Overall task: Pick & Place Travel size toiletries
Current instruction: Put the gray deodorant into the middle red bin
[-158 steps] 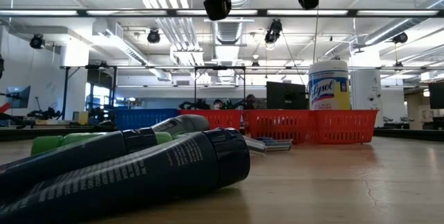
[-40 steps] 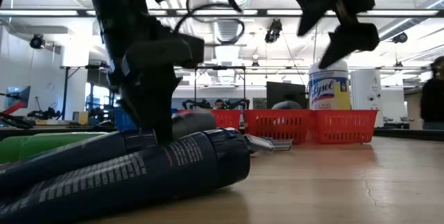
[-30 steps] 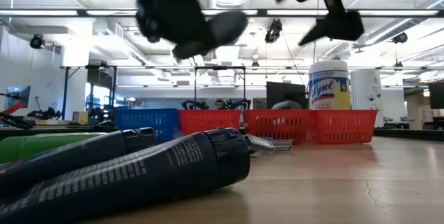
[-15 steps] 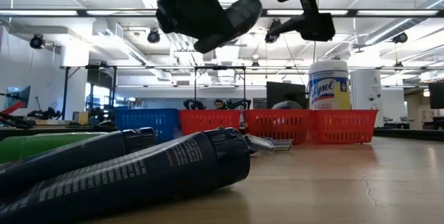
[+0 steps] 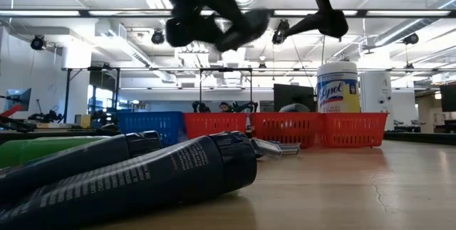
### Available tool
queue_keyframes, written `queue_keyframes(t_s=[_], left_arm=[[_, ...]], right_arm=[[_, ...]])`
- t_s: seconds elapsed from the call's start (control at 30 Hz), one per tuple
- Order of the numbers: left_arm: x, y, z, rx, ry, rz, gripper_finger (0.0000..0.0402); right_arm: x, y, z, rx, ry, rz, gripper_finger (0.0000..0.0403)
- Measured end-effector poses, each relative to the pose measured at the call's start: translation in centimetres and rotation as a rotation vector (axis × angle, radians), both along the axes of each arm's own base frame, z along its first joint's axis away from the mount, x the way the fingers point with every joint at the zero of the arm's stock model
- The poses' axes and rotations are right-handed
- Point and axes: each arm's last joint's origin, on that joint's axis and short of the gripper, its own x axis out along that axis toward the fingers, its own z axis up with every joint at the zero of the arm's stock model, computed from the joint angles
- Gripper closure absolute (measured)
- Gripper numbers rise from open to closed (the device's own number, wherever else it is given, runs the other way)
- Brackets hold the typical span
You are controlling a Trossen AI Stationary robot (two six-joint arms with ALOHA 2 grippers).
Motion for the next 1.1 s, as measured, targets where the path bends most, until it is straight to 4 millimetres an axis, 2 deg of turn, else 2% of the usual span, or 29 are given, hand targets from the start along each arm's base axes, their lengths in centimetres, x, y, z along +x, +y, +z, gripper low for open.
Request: queue_keyframes(t_s=[0.17, 0.47, 0.7, 0.83, 1.1], left_arm=[[1.0, 0.6, 1.6, -0.064, -0.180, 0.014, 0.0207], [1.3, 3.1, 1.8, -0.117, -0.225, 0.130, 0.0207], [1.4, 3.6, 2.0, -0.122, -0.246, 0.133, 0.0207], [1.4, 3.5, 2.0, -0.120, -0.245, 0.126, 0.0207], [1.4, 3.6, 2.0, -0.115, -0.244, 0.126, 0.0207]], right_arm=[[0.6, 0.2, 0.4, 0.006, -0.075, -0.023, 0.0035], [0.8, 0.4, 0.5, -0.012, -0.109, -0.097, 0.0035], [1.6, 0.3, -0.2, -0.026, -0.116, -0.170, 0.0039], [1.9, 0.3, -0.4, -0.027, -0.119, -0.180, 0.0068], [1.8, 0.2, -0.2, -0.034, -0.134, -0.222, 0.0161]])
